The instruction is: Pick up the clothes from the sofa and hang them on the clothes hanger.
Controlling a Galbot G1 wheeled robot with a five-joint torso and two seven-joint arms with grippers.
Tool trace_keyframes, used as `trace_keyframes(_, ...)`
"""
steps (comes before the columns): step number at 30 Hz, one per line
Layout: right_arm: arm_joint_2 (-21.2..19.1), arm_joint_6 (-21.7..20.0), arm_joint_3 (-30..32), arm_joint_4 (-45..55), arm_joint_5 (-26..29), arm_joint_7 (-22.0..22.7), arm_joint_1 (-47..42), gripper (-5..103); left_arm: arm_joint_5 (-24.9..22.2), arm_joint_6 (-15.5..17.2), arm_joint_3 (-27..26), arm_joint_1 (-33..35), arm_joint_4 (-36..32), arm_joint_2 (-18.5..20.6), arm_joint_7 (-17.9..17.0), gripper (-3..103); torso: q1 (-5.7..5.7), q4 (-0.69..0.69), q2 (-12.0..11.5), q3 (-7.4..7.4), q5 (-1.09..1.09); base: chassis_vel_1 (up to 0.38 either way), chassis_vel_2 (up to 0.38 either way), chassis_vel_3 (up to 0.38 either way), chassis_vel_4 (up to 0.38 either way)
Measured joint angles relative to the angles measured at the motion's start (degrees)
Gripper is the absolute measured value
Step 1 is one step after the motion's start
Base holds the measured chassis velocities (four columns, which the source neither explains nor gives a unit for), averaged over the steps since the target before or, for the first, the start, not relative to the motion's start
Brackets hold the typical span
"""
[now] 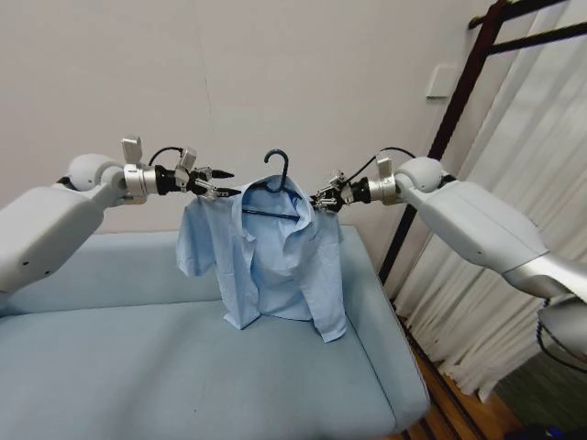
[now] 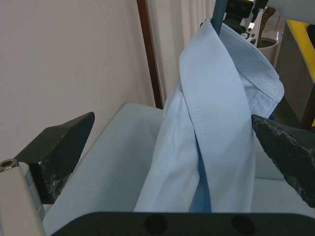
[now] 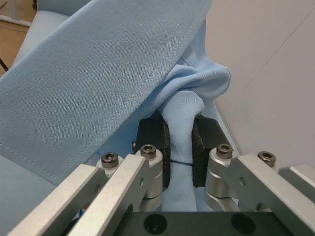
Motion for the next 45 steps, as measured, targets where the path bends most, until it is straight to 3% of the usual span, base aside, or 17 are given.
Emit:
trace_keyframes(6, -0.06, 0.47, 0.25, 0.42, 0.0, 0.11, -0.12, 9, 1.8, -0.28, 1.12, -0.42, 1.32, -2.15, 0.4, 103, 0.0, -0.02, 0.0, 0.0, 0.0, 0.0, 0.0, 0.0, 0.0)
trace_keyframes(9, -0.04, 1.38, 0.19, 0.31, -0.28, 0.17, 0.28, 9, 2.39, -0.58, 2.8, -1.27, 1.74, -2.62, 0.94, 91, 0.0, -0.01, 0.0, 0.0, 0.0, 0.0, 0.0, 0.0, 0.0)
trace_keyframes(12, -0.01, 1.81, 0.05, 0.24, -0.49, 0.24, 0.51, 9, 3.21, -0.86, 3.44, -1.67, 2.15, -2.85, 1.52, 86, 0.0, 0.01, 0.0, 0.0, -0.01, 0.0, 0.0, 0.0, 0.0)
trace_keyframes(14, 0.08, 2.12, -0.09, 0.14, -0.66, 0.38, 0.65, 9, 3.71, -0.95, 3.73, -1.83, 2.31, -3.17, 1.8, 75, 0.0, 0.01, 0.0, 0.0, -0.01, 0.0, 0.0, 0.0, 0.0)
trace_keyframes(18, 0.26, 2.69, -0.2, 0.08, -0.85, 0.68, 0.77, 9, 4.64, -1.16, 3.95, -1.93, 2.78, -3.82, 2.29, 64, 0.0, 0.0, 0.0, 0.0, -0.01, 0.0, 0.0, 0.0, 0.0)
trace_keyframes(21, 0.27, 2.89, -0.24, 0.35, -0.84, 1.06, 0.84, 9, 5.08, -1.35, 4.03, -1.82, 3.03, -4.28, 2.53, 48, 0.0, -0.01, 0.0, 0.0, -0.01, 0.0, 0.0, 0.0, 0.0)
trace_keyframes(24, 0.21, 3.26, -0.3, 0.35, -0.87, 1.23, 0.85, 9, 5.15, -1.46, 4.04, -1.64, 3.03, -4.43, 2.56, 43, 0.0, -0.01, 0.0, 0.0, -0.01, 0.0, 0.0, 0.0, 0.0)
trace_keyframes(29, -0.37, 3.56, -0.51, 0.82, -0.76, 1.66, 0.81, 9, 5.12, -1.65, 3.93, -1.59, 2.84, -4.43, 2.79, 21, 0.0, 0.0, 0.0, 0.0, -0.01, 0.0, 0.0, 0.0, 0.0)
trace_keyframes(33, -0.7, 3.62, -0.62, 1.16, -0.7, 1.87, 0.79, 9, 5.06, -1.68, 3.81, -1.61, 2.37, -4.22, 3.2, 11, 0.0, -0.01, 0.0, 0.0, 0.0, 0.0, 0.0, 0.0, 0.0)
trace_keyframes(45, -1.78, 4.51, -1.88, 2.66, 0.28, 5.03, 1.71, 8, 4.44, -1.63, 2.92, -1.82, -0.14, -2.91, 3.2, 11, 0.0, 0.0, 0.0, 0.0, -0.01, 0.0, 0.0, 0.0, 0.0)
